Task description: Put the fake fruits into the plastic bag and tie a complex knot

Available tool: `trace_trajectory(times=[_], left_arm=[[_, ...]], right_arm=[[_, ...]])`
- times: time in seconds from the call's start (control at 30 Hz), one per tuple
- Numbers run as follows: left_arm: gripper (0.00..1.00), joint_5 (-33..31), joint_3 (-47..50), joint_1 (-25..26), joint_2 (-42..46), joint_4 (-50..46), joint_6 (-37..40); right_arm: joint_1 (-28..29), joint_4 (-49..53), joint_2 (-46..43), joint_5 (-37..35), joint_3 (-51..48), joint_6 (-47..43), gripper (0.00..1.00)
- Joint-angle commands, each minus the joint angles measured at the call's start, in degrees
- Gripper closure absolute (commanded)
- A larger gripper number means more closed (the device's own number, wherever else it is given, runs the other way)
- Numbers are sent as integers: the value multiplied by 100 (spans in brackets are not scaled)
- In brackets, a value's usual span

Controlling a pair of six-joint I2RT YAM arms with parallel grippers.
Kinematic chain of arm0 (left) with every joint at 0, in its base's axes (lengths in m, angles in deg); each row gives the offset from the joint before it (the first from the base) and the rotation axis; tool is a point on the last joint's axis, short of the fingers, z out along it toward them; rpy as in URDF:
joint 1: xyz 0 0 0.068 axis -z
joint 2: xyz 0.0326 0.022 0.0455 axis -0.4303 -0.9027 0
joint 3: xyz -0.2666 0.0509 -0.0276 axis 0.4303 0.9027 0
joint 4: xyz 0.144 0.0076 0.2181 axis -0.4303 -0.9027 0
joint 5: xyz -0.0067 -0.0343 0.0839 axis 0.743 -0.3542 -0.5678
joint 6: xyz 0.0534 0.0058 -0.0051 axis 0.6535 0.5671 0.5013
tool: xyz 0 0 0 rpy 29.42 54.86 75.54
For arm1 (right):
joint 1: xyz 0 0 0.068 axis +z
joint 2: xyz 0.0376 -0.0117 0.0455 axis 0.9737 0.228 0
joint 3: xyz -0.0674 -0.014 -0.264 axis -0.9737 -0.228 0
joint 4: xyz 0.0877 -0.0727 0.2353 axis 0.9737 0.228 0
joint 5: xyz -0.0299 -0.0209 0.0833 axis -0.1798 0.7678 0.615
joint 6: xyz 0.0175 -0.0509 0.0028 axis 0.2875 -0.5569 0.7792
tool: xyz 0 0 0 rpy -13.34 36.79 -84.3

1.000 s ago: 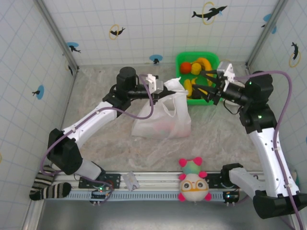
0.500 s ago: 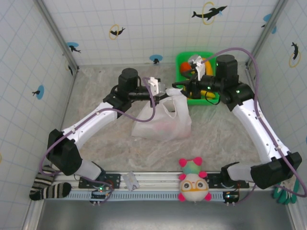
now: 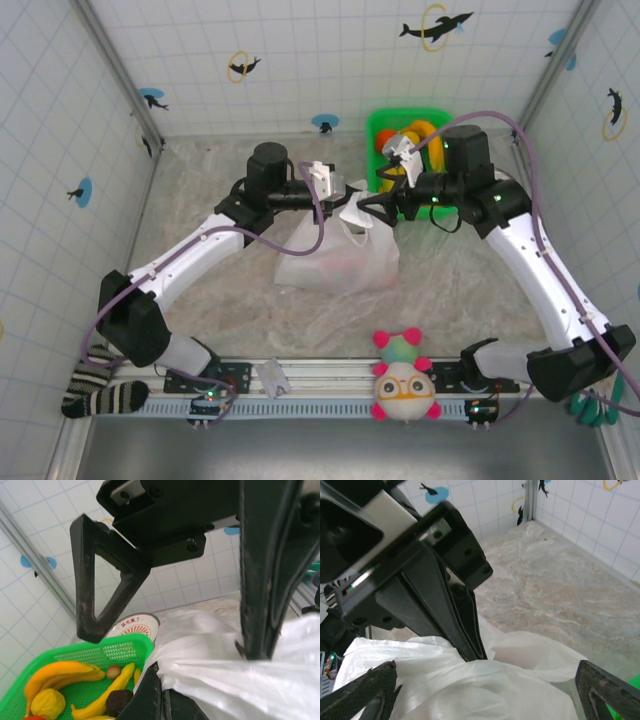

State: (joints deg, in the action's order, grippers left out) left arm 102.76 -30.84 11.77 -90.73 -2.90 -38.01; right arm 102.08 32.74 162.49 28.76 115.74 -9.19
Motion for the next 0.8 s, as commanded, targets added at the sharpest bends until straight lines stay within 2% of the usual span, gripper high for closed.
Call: trace_trajectory(times=[0.0, 0.17, 0.5, 0.77], left_arm=[[100, 44, 7, 36, 167, -18, 141], [100, 89, 7, 36, 167, -36, 142], [100, 104, 34, 72, 194, -106, 160], [100, -142, 34, 111, 308, -112, 253]], right_arm=[[91, 389, 135, -198, 180, -289, 2], [193, 734, 372, -390, 351, -521, 4], [283, 481, 484, -128, 277, -456, 18], [282, 524, 510, -142, 201, -402, 38]])
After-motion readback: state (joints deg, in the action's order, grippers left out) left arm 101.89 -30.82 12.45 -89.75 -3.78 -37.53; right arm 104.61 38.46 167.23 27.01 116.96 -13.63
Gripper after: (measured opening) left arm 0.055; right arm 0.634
